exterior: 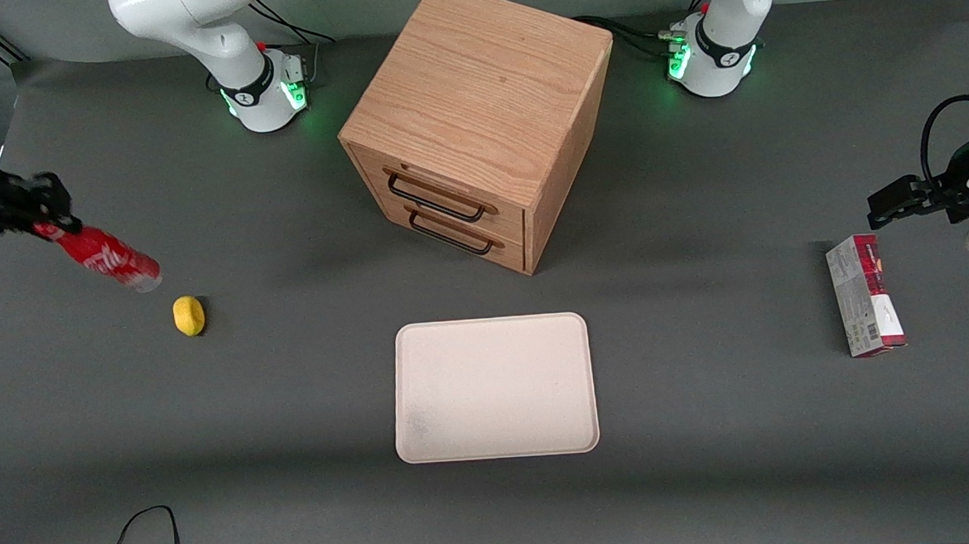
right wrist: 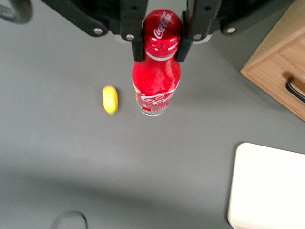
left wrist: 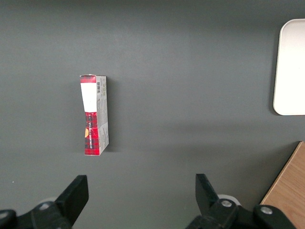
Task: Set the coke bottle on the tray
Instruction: 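Carry the bottle over the cream tray and lower it onto the tray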
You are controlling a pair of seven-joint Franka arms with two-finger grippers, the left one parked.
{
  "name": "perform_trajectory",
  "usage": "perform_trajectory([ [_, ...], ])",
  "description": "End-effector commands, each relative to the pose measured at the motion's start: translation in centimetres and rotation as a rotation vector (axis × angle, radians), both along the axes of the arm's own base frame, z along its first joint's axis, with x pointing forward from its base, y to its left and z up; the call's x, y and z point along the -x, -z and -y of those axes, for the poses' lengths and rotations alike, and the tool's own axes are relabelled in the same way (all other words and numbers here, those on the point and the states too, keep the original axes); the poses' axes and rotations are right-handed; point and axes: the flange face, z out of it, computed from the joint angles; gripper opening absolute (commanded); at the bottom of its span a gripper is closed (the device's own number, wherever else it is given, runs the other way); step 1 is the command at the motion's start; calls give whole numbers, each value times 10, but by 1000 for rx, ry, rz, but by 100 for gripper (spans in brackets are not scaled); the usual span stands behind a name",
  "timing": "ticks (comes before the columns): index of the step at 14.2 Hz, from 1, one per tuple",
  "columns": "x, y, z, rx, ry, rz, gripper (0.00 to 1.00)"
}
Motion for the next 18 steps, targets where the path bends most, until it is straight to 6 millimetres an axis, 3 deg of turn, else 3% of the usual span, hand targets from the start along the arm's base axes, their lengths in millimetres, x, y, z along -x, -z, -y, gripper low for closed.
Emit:
perform_trajectory([
  [1,-64,0,-61,0,-29,-3,8],
  [4,-94,32,-150,-7,-129,19,6],
  [7,-85,48,-240,20,-205,62,3],
  [9,-74,58,-283,42,-269,83,0],
  [13,-57,59,-316,38,-320,85,0],
  [15,-60,62,-318,32,-324,97,0],
  [16,-63,70,-323,29,-328,103,0],
  [18,-82,111,-329,32,-330,100,0],
])
